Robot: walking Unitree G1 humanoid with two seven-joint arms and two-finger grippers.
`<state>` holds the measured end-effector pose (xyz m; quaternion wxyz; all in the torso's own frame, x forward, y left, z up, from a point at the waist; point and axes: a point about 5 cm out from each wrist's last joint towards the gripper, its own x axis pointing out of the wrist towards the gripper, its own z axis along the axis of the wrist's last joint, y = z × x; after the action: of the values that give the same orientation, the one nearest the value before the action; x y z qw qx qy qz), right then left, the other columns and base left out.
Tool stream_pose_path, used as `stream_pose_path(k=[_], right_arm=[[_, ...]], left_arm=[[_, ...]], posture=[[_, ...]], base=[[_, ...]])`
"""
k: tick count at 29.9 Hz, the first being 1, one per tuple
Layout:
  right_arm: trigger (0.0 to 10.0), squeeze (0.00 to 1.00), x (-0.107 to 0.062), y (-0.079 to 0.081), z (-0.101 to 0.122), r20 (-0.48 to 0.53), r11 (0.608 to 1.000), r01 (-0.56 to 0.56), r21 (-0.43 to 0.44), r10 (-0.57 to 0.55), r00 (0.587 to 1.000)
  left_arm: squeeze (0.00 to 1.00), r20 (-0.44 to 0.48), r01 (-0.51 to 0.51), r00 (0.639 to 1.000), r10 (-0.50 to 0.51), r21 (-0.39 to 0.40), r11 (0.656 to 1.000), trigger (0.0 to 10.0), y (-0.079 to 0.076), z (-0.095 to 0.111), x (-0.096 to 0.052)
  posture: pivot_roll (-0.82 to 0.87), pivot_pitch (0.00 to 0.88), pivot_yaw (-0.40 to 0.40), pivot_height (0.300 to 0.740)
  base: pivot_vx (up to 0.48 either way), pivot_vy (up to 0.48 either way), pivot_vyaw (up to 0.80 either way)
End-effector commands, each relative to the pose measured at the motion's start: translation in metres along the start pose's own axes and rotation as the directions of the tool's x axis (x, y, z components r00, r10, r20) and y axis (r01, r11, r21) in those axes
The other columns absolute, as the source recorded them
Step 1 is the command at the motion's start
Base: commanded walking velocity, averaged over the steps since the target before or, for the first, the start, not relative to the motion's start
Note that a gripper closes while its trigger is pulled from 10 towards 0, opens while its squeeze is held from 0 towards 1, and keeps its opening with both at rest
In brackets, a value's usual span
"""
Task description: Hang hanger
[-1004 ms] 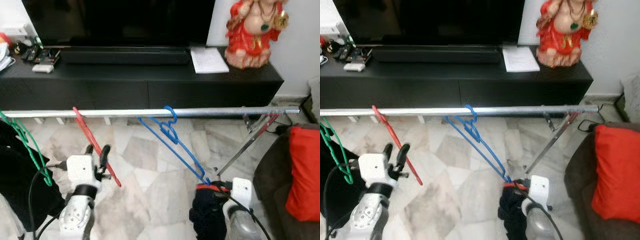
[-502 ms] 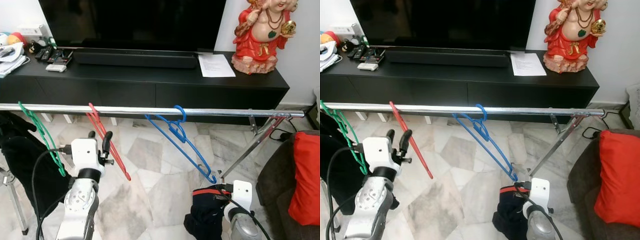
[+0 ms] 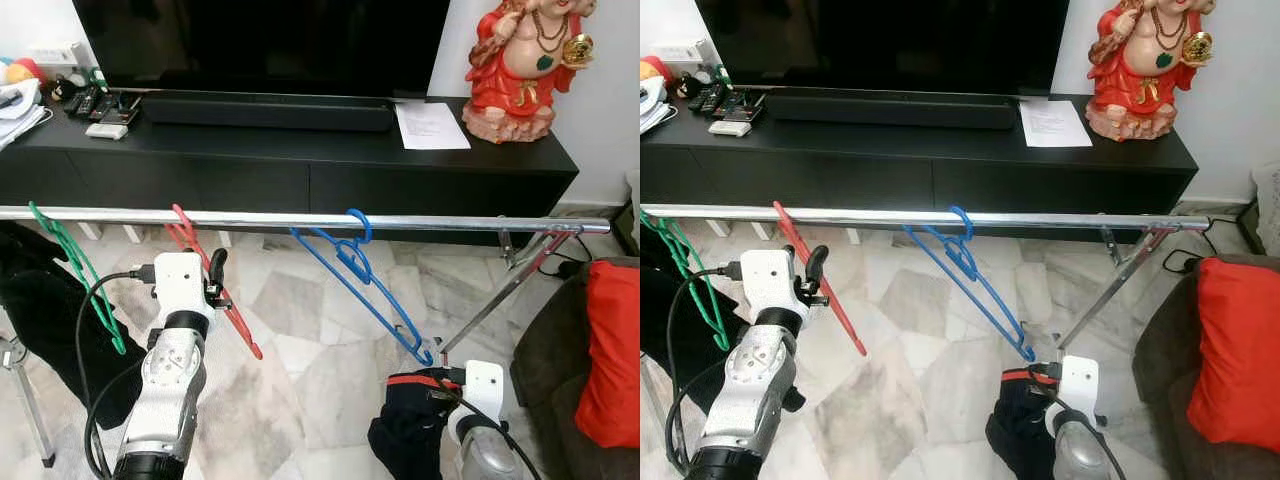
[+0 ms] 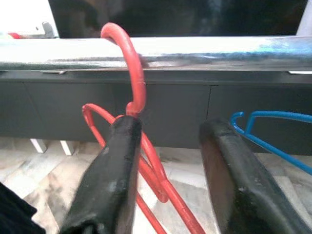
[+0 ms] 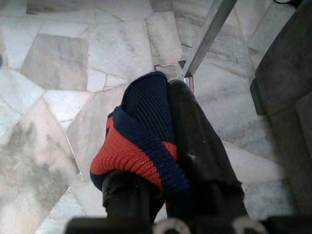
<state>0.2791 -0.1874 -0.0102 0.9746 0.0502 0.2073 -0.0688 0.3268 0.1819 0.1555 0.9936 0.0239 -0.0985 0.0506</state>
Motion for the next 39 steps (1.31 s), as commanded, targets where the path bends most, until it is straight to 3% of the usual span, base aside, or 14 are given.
stream_pose_path(k=[1,11,12,20,26,39], right_arm=[[10.0,0.00,-0.001,0.000,-0.001,0.000,1.000,-0.003,-0.010,0.003,1.000],[10.0,0.00,-0.001,0.000,-0.001,-0.004,1.000,-0.007,-0.016,0.007,1.000],[10.0,0.00,-0.001,0.000,-0.001,-0.004,1.000,-0.007,-0.016,0.007,1.000],[10.0,0.00,0.000,0.001,0.000,-0.001,1.000,-0.015,-0.018,0.015,1.000],[10.0,0.00,0.000,0.001,0.000,0.002,1.000,-0.015,-0.020,0.015,1.000],[10.0,0.00,0.000,0.000,0.000,-0.002,1.000,-0.018,-0.021,0.018,1.000]], left_arm=[[1.00,-0.024,-0.028,0.999,0.028,0.001,1.000,10.0,0.003,-0.001,0.003],[1.00,-0.105,-0.040,0.994,0.038,-0.013,0.999,10.0,-0.008,0.006,0.024],[0.00,-0.107,-0.033,0.994,0.032,-0.005,0.999,10.0,-0.010,0.006,0.025],[0.00,-0.158,-0.091,0.983,0.092,0.013,0.996,10.0,-0.021,0.007,0.040],[0.00,-0.169,-0.136,0.976,0.140,0.039,0.990,10.0,-0.021,0.008,0.043],[0.00,-0.247,-0.169,0.953,0.177,0.055,0.984,10.0,-0.027,-0.007,0.028]], posture=[[0.02,0.167,-0.025,0.740],[0.02,0.172,-0.027,0.740],[0.02,0.174,-0.027,0.740],[0.01,0.180,-0.028,0.740],[0.01,0.181,-0.026,0.740],[0.01,0.183,-0.027,0.740]], base=[[0.000,0.000,0.00],[0.000,0.000,0.00],[0.000,0.000,0.00],[0.000,0.000,0.00],[0.000,0.000,0.00],[0.000,0.000,0.00]])
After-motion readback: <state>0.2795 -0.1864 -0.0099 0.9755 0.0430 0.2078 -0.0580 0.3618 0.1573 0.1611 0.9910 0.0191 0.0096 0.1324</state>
